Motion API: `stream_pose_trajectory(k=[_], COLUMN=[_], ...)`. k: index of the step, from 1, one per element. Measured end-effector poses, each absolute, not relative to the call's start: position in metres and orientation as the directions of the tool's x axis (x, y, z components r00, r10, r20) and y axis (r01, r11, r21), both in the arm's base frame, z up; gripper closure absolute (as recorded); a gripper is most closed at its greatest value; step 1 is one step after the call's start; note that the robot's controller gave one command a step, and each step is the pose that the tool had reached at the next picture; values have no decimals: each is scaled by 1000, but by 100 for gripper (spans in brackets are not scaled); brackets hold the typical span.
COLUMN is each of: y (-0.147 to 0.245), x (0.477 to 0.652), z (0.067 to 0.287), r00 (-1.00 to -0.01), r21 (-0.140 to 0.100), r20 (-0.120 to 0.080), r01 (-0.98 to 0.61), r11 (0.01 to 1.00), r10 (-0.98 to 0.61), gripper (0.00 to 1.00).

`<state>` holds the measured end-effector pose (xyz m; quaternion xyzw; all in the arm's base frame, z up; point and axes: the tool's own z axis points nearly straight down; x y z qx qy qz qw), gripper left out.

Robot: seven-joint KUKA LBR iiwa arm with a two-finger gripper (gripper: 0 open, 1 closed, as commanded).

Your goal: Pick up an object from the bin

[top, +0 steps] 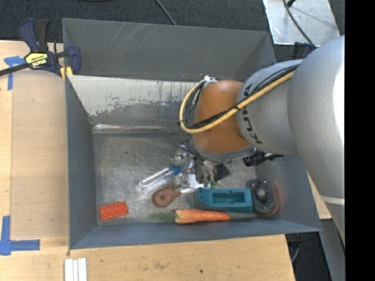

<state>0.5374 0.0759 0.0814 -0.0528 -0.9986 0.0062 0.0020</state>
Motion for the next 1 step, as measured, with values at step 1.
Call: stream_pose_trajectory(k=[1], y=[73], x=[535], z=[247], r00=[-999], r21=[0], r20=[-4], r01=[49], r11=[999], r10=[49], gripper=[100])
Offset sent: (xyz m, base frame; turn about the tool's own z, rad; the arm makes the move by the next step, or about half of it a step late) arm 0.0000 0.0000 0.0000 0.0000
